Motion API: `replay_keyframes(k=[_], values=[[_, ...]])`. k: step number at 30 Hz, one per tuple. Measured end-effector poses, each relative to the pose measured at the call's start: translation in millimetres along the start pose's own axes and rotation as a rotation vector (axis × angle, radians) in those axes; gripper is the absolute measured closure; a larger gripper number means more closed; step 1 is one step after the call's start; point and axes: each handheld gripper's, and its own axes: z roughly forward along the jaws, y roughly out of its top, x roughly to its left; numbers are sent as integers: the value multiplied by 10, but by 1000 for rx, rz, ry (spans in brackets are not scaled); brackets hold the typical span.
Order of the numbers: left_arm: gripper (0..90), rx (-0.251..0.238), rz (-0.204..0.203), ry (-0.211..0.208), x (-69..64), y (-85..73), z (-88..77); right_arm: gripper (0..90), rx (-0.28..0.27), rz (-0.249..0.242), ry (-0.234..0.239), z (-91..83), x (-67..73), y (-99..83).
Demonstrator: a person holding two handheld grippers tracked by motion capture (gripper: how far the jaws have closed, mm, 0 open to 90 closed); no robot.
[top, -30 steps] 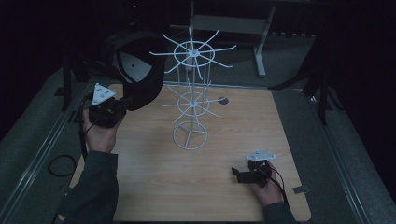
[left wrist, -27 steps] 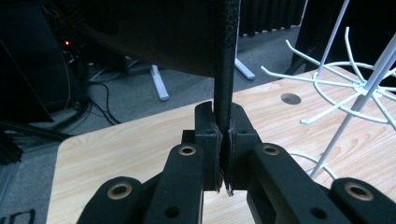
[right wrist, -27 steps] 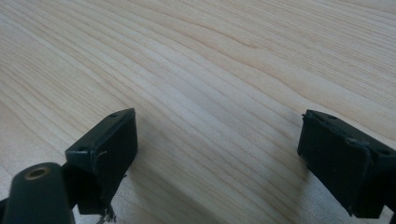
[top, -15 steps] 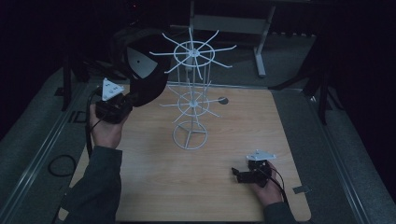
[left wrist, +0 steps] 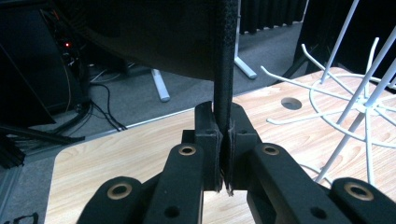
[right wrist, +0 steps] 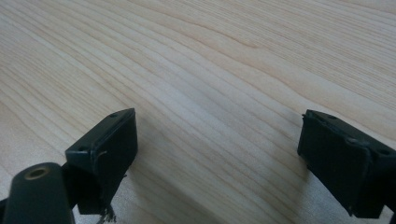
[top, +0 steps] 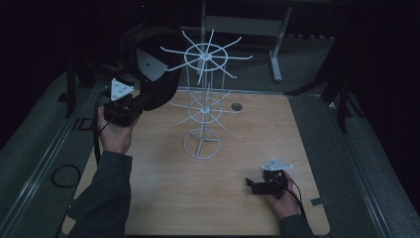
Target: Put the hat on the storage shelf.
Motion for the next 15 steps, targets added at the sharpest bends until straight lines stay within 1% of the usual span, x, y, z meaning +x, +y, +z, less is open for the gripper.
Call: replay_keyframes(k=[7,10,15], values=[[865,-19,15,1,-33,5,-54,119,1,0,0,-1,0,0],[865,-15,23,9,-24,29,-53,119,1,0,0,-1,0,0],[865,-16,10,19,3,74,-14,119,1,1,0,-1,1,0]])
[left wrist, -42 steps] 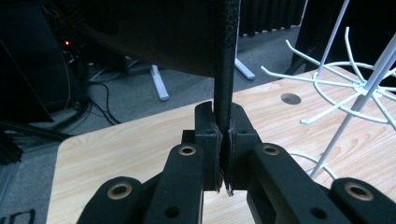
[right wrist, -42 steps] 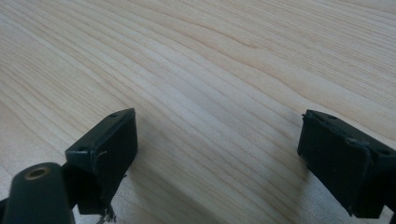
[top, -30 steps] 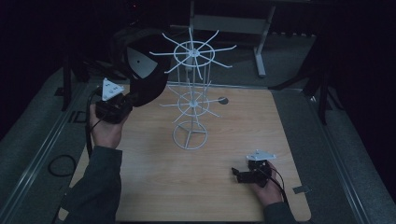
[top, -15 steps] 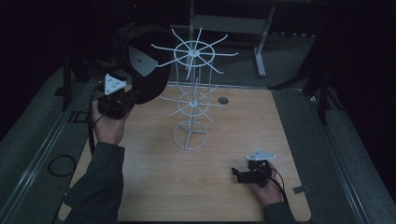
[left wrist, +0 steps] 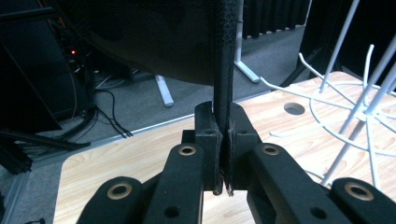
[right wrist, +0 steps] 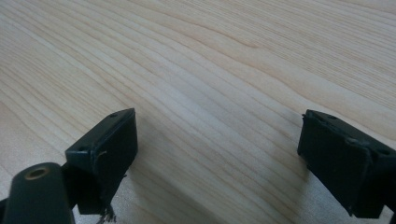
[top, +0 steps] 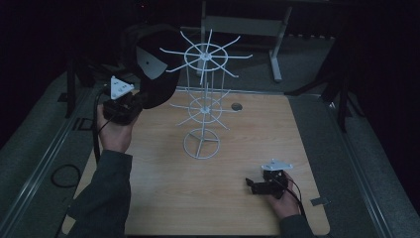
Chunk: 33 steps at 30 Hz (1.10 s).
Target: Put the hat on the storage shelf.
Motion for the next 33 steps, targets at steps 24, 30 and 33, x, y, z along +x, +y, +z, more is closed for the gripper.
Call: replay_keyframes(k=[24,30,33], values=[[865,-53,144,19,-161,-59,-22,119,1,-1,1,-1,-1,0],[865,-53,140,-21,-105,-259,-17,119,1,-2,1,0,-1,0],[862,-52,133,-42,-98,-341,-21,119,0,-2,0,0,-1,0]])
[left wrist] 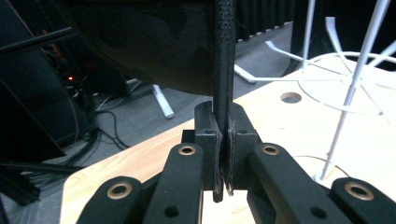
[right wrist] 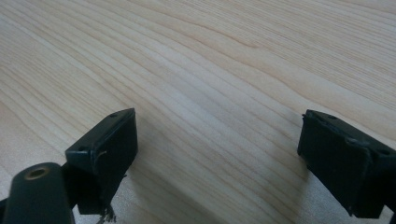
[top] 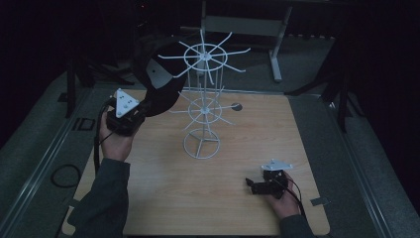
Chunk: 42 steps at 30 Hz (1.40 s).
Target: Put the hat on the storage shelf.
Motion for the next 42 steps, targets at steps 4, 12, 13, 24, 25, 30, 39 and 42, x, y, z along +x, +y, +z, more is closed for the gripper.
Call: replay_keyframes(k=[4,12,13,24,25,30,39,42], values=[[850,-13,-20,-27,1,-70,-27,119,-1,-1,0,1,-1,0],[849,-29,-2,-51,-66,-67,-81,119,0,0,0,0,0,0],[847,-27,0,-55,-74,-66,-82,119,1,0,0,0,0,0],[621,-32,-7,-96,-121,-61,-88,119,0,0,0,0,0,0],[589,-35,-15,-96,-120,-60,-94,119,0,0,0,-1,-1,0],[469,-40,-47,-127,-84,-53,-139,119,1,0,0,0,0,0],[307,-30,-92,-182,-33,-54,-186,119,0,0,0,0,-1,0],[296,-34,-103,-201,-24,-52,-210,119,1,0,1,0,0,0]])
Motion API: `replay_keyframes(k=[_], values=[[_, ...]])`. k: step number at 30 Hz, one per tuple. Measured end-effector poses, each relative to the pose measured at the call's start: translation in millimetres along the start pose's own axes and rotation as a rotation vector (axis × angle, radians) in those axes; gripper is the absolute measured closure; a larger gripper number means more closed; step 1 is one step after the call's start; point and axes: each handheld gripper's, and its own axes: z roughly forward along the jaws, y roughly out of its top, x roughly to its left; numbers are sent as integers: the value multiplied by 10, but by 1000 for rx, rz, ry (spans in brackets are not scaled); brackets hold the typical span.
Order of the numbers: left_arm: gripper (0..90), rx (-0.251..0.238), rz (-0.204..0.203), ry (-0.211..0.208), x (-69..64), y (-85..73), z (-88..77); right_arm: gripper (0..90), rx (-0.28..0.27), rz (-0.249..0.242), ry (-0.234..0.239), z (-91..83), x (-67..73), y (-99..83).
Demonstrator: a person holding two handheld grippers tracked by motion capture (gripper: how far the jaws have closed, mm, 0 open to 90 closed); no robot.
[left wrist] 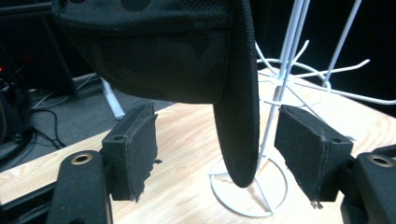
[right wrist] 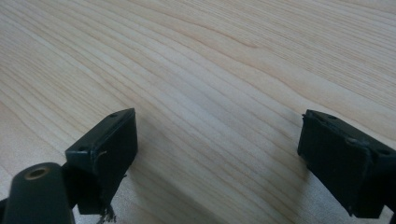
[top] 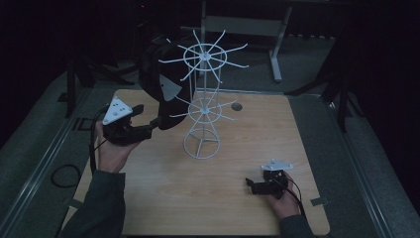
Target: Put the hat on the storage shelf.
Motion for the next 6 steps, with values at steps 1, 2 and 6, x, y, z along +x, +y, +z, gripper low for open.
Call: replay_keyframes(k=[1,2,6], values=[[294,0,-2,-5,-6,1,-7,119,0,0,0,0,0,0],[293,1,0,-11,-11,3,-16,119,0,0,0,0,0,0],[299,11,7,-30,-63,9,-21,119,0,0,-1,0,0,0]])
